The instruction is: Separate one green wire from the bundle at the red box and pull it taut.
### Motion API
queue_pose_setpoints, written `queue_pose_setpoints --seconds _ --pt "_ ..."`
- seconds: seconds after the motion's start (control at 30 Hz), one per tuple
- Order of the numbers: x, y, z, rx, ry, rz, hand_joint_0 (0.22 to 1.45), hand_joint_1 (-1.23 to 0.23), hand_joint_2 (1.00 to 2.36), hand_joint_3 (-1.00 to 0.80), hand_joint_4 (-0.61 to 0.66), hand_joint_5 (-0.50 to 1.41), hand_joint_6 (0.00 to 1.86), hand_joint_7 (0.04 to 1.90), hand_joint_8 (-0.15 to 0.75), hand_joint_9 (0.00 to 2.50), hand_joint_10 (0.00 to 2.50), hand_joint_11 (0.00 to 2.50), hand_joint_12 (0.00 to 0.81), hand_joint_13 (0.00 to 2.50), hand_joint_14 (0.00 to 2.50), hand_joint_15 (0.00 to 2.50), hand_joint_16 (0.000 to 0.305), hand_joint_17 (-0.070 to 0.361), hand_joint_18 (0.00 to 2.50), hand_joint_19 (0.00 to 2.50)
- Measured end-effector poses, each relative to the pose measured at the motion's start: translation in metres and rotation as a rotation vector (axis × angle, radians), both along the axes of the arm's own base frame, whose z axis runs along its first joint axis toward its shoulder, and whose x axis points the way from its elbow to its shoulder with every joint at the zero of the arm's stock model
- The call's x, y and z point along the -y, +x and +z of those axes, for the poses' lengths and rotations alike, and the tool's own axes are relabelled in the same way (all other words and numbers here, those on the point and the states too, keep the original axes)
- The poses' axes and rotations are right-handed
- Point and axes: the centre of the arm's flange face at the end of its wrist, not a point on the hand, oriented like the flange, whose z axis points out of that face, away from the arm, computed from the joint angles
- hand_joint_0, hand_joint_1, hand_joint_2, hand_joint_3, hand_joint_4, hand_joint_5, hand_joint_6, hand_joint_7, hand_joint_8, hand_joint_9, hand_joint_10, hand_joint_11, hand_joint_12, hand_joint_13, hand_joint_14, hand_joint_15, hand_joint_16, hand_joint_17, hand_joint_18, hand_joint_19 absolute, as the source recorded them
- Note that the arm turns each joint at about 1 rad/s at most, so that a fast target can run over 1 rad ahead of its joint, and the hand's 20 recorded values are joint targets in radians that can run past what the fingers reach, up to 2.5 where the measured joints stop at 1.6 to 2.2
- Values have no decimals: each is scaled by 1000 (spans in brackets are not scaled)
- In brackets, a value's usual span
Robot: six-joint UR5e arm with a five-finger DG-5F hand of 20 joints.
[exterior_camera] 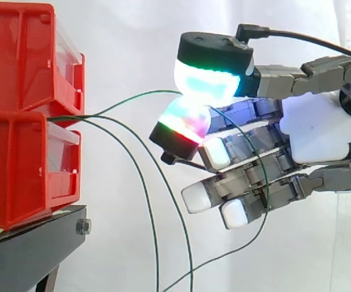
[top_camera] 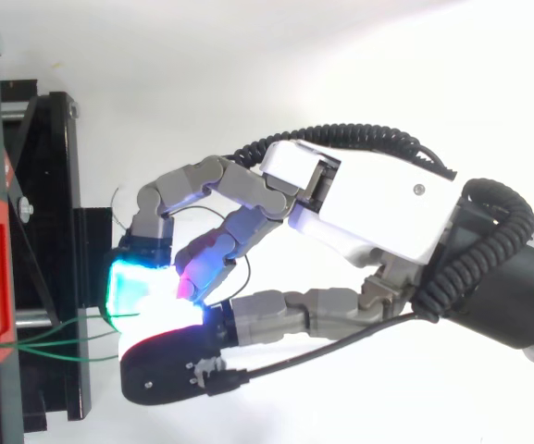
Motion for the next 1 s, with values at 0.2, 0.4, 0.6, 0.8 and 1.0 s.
queue_pose_setpoints --seconds 0.2,0.4,0.6,0.8,1.0 --pt "0 0 0 0 0 0 572 -592 1008 -340 92 -110 882 1088 280 1209 16 544 340 945 15 402 54 122 808 636" --pt "0 0 0 -1 0 0 574 -611 1009 -326 94 -113 874 1114 275 1203 16 541 333 930 15 407 53 119 793 635" --pt "0 0 0 -1 0 0 567 -619 1008 -391 96 -118 872 1118 262 1189 19 560 316 915 16 417 49 111 763 664" --pt "0 0 0 -1 0 0 565 -597 1007 -408 98 -118 871 1111 259 1193 18 555 316 920 16 423 49 111 772 656" --pt "0 0 0 -1 0 0 589 -633 1011 -334 93 -118 870 1134 259 1188 19 563 308 915 16 413 49 109 766 657"
